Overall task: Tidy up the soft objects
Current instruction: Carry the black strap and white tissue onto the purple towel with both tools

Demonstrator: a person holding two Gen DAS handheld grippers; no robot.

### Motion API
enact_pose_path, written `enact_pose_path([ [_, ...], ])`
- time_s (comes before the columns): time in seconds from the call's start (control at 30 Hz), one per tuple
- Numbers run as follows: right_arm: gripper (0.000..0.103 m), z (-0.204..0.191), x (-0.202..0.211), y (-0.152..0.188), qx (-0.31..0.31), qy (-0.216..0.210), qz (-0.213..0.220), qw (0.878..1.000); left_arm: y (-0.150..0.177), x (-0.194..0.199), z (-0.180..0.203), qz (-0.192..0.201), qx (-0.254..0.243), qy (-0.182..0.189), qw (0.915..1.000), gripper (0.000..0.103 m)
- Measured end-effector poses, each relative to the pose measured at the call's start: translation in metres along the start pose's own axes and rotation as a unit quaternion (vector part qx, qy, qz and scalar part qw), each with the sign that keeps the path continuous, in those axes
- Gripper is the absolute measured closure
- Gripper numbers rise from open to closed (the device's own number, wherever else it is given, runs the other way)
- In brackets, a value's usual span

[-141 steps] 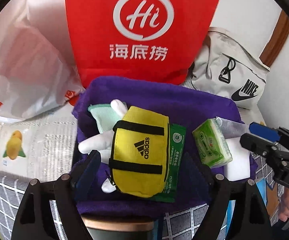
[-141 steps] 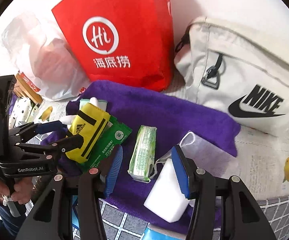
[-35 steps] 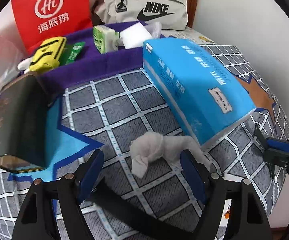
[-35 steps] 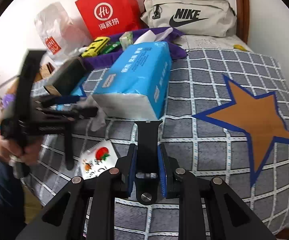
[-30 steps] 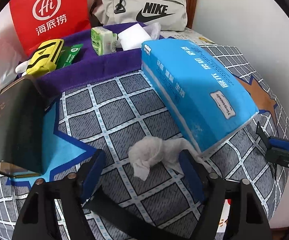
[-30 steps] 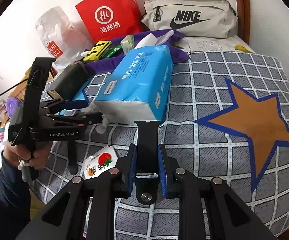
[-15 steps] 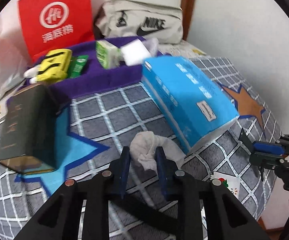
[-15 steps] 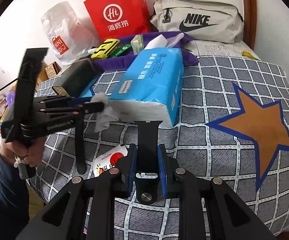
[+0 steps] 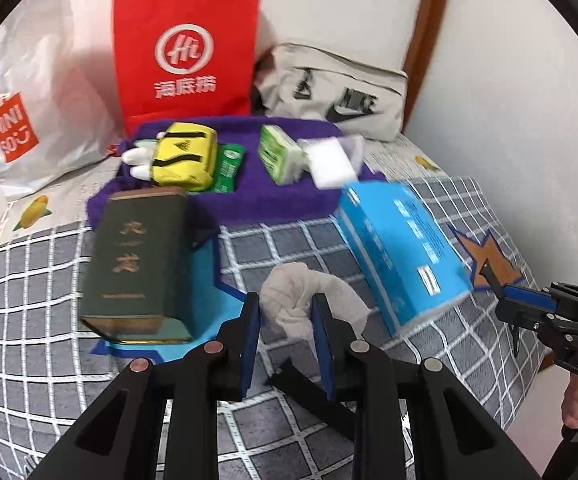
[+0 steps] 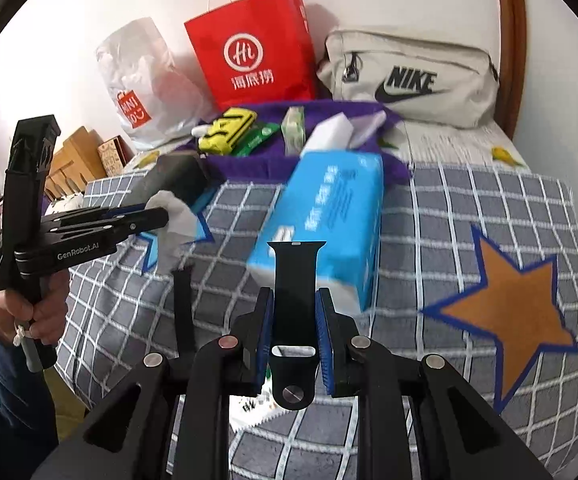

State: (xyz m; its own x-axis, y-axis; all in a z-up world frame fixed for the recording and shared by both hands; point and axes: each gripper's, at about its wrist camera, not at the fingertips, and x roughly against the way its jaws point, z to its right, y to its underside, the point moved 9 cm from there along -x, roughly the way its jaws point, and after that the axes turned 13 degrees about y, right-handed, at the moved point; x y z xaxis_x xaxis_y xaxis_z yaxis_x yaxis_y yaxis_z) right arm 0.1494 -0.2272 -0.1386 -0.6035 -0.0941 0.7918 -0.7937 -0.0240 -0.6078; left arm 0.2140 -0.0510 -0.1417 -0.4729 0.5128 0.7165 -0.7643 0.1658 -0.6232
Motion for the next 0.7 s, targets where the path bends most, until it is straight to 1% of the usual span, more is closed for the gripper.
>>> enact_pose_path([
  [0.07,0.082,-0.001,0.001,-0.012,0.003,-0.001,0.009,1.0,-0.007,0.005,-0.003,0.006,0.001,-0.003,1.0,0.078],
  [0.2,0.082,0.0,-0.002,-0.035,0.007,0.002,0.019,1.0,-0.024,0.011,-0.012,0.013,-0.001,-0.022,0.9997,0.078],
  [0.27,0.082,0.001,-0.005,-0.048,0.009,0.005,0.024,1.0,-0.031,0.013,-0.016,0.014,0.001,-0.023,0.9996,0.078],
  [0.43,0.082,0.001,-0.013,-0.086,0.013,0.008,0.04,0.999,-0.054,0.014,-0.03,0.024,0.007,-0.042,0.9988,0.078],
  [0.5,0.082,0.003,-0.021,-0.102,0.015,0.021,0.043,0.999,-0.066,0.011,-0.037,0.026,0.007,-0.052,0.9983,0.078],
  [0.57,0.082,0.004,-0.03,-0.117,0.011,0.018,0.044,0.999,-0.076,0.007,-0.046,0.028,0.013,-0.059,0.9978,0.078],
  [0.7,0.082,0.006,-0.048,-0.144,0.008,0.019,0.043,0.999,-0.092,-0.004,-0.057,0.024,0.019,-0.06,0.9977,0.078],
])
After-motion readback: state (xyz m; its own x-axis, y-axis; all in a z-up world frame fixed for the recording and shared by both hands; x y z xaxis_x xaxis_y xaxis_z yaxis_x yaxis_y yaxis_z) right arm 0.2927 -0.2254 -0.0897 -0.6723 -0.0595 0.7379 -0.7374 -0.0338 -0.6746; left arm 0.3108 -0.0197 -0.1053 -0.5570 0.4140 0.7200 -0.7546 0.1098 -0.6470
